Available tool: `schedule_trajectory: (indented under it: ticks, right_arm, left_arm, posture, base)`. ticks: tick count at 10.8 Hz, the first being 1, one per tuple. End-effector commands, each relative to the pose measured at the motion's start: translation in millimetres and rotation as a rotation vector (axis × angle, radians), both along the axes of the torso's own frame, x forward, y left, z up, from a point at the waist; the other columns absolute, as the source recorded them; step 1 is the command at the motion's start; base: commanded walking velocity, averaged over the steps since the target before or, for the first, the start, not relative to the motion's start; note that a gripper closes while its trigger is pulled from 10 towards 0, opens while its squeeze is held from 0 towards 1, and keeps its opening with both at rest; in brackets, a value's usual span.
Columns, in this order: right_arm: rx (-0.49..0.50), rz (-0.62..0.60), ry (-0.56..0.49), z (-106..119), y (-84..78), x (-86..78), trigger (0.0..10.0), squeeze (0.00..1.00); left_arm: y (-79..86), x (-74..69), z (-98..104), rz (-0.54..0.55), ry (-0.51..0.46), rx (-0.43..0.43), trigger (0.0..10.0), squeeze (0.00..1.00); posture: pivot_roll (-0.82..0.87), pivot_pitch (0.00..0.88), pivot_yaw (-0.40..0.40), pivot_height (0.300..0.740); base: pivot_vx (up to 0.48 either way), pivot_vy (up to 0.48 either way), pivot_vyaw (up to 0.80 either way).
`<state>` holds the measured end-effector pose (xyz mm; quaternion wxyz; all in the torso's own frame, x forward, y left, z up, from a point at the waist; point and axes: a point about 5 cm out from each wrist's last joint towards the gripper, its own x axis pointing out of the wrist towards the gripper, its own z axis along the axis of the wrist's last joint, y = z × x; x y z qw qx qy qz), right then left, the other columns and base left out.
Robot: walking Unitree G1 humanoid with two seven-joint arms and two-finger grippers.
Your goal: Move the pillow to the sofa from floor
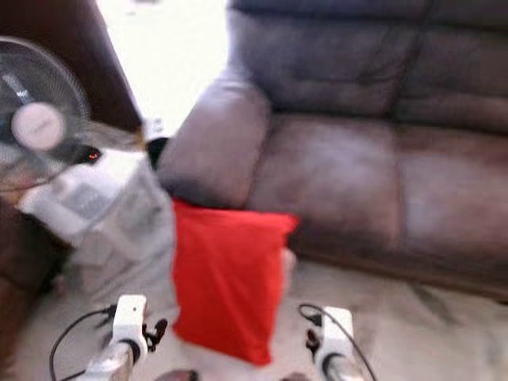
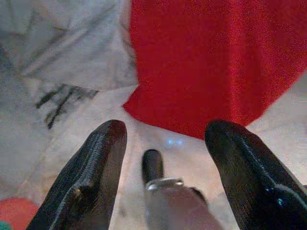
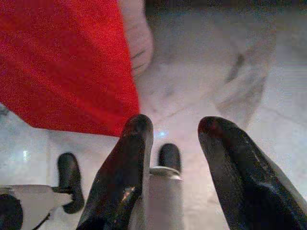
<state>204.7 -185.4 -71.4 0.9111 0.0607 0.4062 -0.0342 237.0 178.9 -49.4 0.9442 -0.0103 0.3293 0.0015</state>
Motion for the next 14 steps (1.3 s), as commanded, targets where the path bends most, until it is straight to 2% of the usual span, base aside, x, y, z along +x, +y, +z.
schedule_trajectory:
  ticks: [1,6,9,12,14]
  right_arm:
    - [0.022,0.007,0.025,-4.6,8.9,-6.1,10.0,0.0]
    - [0.026,0.0,0.026,-4.7,9.0,-6.3,10.0,0.0]
    - [0.031,0.002,0.016,-4.2,9.7,-5.7,10.0,0.0]
    - [0.033,-0.002,0.016,-4.4,10.3,-5.9,10.0,0.0]
    - [0.046,-0.007,0.024,-5.0,11.4,-6.6,10.0,0.0]
  left_arm:
    - [7.7,-10.1,-6.5,0.029,0.043,0.005,10.0,0.0]
    - [8.4,-10.5,-6.9,0.04,0.048,-0.003,10.0,0.0]
    - [9.4,-10.8,-7.1,0.04,0.052,0.0,10.0,0.0]
    - [10.5,-11.5,-7.5,0.04,0.057,0.003,10.0,0.0]
    - [11.3,-12.2,-7.9,0.038,0.062,0.005,10.0,0.0]
  posture:
    - [0.07,0.185,0.02,0.714]
    - [0.08,0.188,0.021,0.714]
    - [0.08,0.188,0.022,0.714]
    - [0.08,0.189,0.025,0.714]
    - [0.08,0.187,0.027,0.714]
  base:
    - [0.0,0.0,0.0]
    - [0.0,0.0,0.0]
    - [0.0,0.08,-0.4]
    - [0.0,0.241,0.0]
    - [0.0,0.281,-0.62]
